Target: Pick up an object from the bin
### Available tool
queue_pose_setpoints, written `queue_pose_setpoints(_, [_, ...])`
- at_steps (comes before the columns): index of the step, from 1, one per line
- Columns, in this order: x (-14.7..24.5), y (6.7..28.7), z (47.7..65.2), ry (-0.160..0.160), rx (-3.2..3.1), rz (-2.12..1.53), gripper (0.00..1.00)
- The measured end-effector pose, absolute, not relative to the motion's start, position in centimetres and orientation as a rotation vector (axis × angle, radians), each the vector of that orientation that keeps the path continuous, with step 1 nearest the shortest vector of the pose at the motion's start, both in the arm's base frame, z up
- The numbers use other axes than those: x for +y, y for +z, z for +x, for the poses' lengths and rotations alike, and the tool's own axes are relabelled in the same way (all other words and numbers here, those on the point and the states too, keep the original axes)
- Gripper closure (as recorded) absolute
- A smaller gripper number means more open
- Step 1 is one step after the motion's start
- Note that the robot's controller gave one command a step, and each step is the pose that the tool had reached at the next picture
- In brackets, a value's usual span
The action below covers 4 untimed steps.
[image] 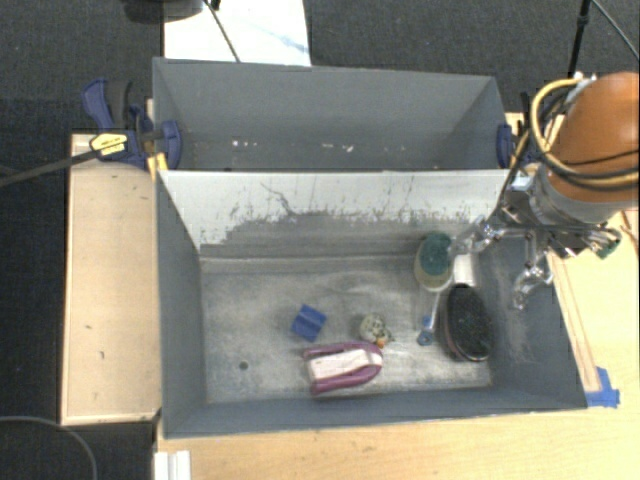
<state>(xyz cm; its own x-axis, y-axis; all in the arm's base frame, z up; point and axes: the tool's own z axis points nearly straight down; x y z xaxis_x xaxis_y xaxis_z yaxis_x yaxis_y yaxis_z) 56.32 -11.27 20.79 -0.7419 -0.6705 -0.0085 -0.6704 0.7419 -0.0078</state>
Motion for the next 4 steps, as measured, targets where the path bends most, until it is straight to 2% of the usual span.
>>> queue_pose_setpoints(1, [-10.85,9.12,55.63,-0.017,2.864,-1.275,0.0])
queue_pose_setpoints(2, [-10.8,8.99,55.53,-0.013,2.869,-1.275,1.0])
queue_pose_setpoints(3, [-10.68,8.88,55.57,-0.011,2.865,-1.271,0.0])
queue_pose_setpoints(4, [-10.73,8.97,55.55,-0.012,2.869,-1.271,1.0])
